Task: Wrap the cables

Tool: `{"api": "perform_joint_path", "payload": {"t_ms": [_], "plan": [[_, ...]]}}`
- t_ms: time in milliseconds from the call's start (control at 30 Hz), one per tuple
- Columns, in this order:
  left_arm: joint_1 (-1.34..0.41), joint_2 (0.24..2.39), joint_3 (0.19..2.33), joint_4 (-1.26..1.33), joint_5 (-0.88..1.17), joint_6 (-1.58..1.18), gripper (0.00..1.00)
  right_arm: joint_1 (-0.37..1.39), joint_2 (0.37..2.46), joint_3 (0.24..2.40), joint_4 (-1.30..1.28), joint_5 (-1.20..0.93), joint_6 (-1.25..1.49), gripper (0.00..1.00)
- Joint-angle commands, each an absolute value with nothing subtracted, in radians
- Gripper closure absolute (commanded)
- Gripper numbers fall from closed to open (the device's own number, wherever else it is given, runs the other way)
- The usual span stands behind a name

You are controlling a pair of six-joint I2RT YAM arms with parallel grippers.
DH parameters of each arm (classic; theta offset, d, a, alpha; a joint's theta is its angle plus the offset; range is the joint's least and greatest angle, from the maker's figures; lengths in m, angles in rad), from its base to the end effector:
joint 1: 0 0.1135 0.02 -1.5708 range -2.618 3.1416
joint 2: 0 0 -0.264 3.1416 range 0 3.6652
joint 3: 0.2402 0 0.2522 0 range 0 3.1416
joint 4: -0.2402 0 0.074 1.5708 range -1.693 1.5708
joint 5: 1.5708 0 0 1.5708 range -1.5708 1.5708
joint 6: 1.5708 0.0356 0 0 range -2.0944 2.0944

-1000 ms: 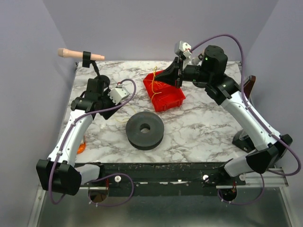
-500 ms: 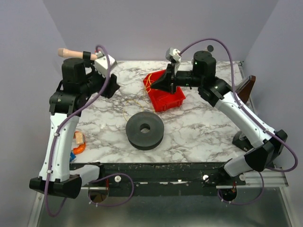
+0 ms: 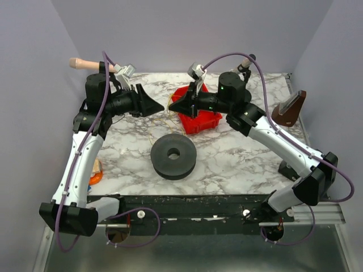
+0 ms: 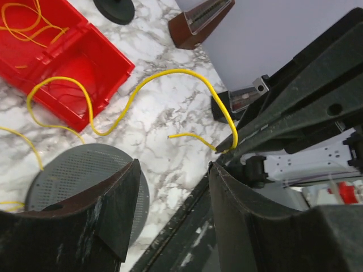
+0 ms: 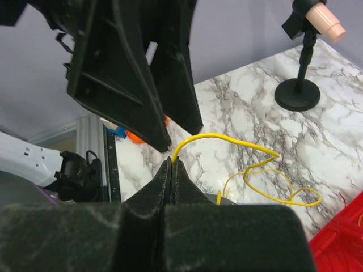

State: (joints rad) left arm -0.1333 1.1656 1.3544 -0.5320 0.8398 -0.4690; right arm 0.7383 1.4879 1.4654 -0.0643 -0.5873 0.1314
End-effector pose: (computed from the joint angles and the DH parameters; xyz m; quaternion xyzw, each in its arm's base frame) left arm 0.2317 -0.0578 0.4281 0.1068 0.7752 -0.4743 0.4034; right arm 0.2438 0.2486 0.4221 -0.3975 0.6149 0.4660 0.4968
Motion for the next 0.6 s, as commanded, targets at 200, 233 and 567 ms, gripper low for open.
{"api": "perform_joint_path", "payload": {"t_ms": [200,233,567], "plan": [[-0.146,1.161,1.307,-0.313,1.002,-0.722,0.39,0.784,1.549,1.537,-0.052,-0.574,0.137,0.99],[-0.143,1.163,1.313,-0.311,1.005,-0.724,0.39,0.784,1.546,1.539,-0.054,-0.577,0.138,0.99],[-0.100,1.160,1.293,-0.173,1.065,-0.841,0.40,0.784,1.529,1.511,-0.074,-0.594,0.115,0.99]]}}
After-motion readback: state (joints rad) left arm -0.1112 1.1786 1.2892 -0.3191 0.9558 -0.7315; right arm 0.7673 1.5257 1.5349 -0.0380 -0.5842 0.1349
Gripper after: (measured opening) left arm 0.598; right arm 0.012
